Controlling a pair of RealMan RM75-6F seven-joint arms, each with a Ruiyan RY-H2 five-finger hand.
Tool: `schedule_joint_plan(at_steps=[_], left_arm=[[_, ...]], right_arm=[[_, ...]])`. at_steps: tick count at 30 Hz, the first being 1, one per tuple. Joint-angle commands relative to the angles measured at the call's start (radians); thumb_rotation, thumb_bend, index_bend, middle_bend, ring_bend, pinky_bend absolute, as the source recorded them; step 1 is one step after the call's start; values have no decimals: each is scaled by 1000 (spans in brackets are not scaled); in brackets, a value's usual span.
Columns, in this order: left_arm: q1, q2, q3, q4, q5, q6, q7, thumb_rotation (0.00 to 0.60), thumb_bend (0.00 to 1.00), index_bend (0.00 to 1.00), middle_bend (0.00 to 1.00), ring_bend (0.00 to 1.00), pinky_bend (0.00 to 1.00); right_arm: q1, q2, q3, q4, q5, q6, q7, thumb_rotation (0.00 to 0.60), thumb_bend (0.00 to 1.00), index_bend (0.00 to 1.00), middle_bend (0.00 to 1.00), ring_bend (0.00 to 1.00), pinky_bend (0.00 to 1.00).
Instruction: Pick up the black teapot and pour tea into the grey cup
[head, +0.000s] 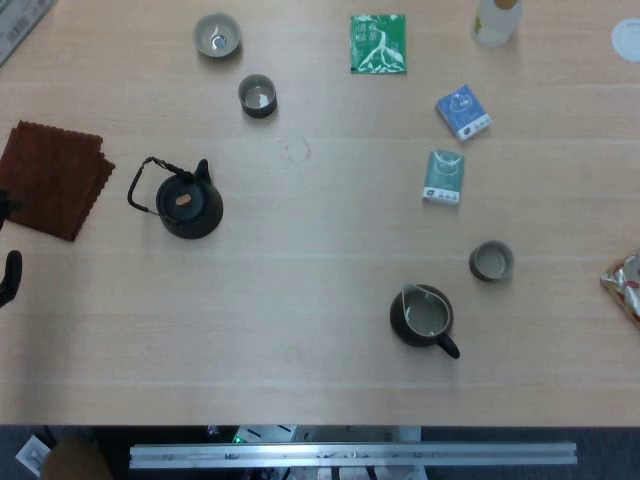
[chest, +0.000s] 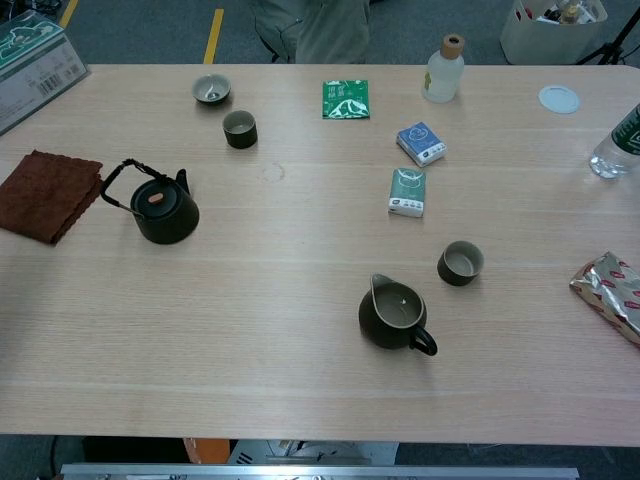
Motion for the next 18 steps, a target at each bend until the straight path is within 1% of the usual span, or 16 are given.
schedule_joint_plan(at_steps=[1, 11, 18], left_arm=[[-1, 0, 1, 0, 2, -2, 0, 600, 468, 242, 215, 149, 70], [-4, -2, 0, 6, 9, -1, -10, 600, 468, 242, 215, 149, 70], [-32, 6, -7, 7, 13, -37, -13, 600, 468, 242, 214, 148, 70]], right_arm=[[-1, 1, 0, 0, -2, 3, 1, 600, 348, 299, 318, 202, 225], [-9, 4, -2, -5, -4, 14, 6, 600, 348, 299, 318, 202, 225], [10, 11, 10, -9, -22, 12, -2, 600, 348, 299, 318, 202, 225]])
